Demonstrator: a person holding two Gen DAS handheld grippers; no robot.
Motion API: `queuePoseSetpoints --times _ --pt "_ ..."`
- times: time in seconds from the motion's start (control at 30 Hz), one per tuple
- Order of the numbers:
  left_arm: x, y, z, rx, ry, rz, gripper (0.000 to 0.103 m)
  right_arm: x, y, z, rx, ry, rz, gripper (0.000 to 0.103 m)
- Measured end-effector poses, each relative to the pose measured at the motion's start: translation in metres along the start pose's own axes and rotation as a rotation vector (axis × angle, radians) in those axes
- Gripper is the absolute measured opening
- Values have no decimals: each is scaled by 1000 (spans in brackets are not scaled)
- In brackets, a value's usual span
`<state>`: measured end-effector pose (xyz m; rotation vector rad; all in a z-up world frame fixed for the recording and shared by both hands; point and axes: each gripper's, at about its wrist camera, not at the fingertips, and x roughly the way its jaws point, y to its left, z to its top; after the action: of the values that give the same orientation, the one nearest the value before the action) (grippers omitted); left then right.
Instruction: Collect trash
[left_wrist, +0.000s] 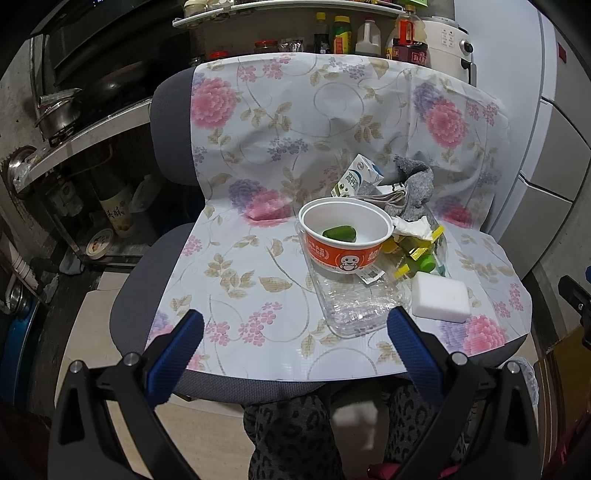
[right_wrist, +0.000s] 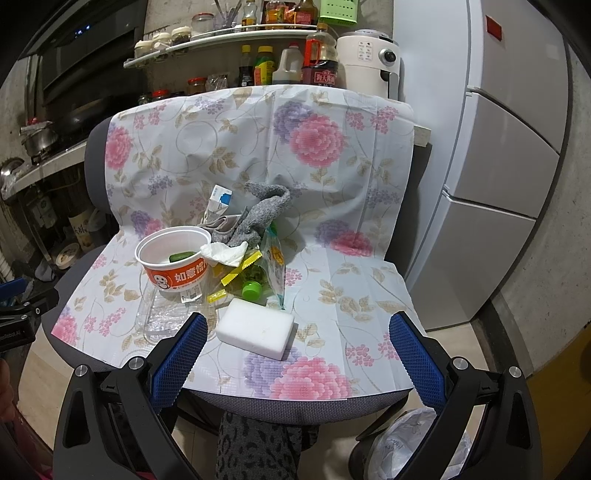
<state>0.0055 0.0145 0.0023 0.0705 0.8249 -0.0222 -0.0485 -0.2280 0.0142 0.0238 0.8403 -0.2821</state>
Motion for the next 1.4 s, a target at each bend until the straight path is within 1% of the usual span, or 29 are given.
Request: queuePoseSetpoints --times 1.4 --pt "0 3 -1 -9 -3 -5 97 1 -1 0 -2 3 0 97"
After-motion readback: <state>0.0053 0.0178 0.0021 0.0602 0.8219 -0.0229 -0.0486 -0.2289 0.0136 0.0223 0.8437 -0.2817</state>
